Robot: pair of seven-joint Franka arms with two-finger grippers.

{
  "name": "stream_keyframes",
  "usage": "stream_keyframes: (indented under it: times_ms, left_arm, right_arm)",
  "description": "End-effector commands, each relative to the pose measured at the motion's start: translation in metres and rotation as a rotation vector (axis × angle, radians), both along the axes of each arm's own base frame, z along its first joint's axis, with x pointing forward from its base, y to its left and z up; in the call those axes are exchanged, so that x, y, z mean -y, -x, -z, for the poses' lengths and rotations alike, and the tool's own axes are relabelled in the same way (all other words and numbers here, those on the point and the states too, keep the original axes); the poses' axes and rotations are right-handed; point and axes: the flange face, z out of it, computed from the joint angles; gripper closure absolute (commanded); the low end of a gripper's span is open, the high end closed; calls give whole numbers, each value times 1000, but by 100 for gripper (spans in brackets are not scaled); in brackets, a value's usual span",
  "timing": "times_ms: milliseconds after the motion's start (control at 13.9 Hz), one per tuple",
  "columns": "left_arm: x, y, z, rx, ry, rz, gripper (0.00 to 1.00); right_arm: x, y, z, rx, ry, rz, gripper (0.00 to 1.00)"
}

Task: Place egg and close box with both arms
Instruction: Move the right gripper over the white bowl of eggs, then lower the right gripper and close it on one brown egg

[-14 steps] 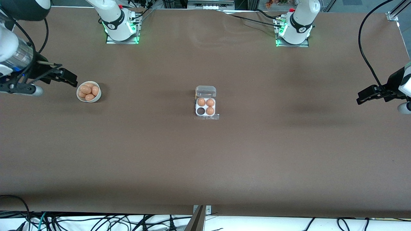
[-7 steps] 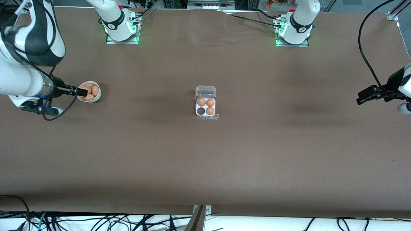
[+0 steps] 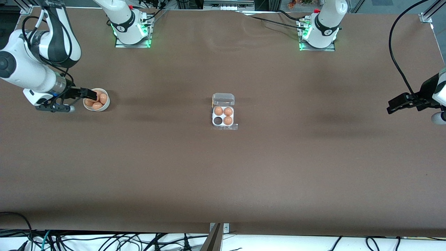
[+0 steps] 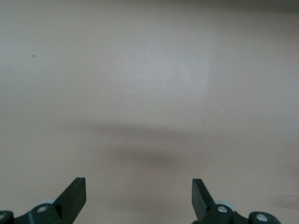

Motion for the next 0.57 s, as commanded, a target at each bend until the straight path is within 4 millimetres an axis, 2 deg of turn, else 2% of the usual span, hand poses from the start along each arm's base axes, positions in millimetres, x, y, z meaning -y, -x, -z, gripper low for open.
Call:
stream_keyframes:
  times_ms: [0, 358, 502]
  left_arm:
    - [-1, -2, -7, 0, -4, 6, 0]
    - [-1, -3, -6, 0, -4, 6, 0]
    - [-1, -3, -6, 0, -4, 6, 0]
  right_arm:
    - [21, 36, 32, 86, -9, -76, 0]
    - [17, 56, 71, 163, 10, -127, 0]
    - [17, 58, 83, 153, 15, -130, 0]
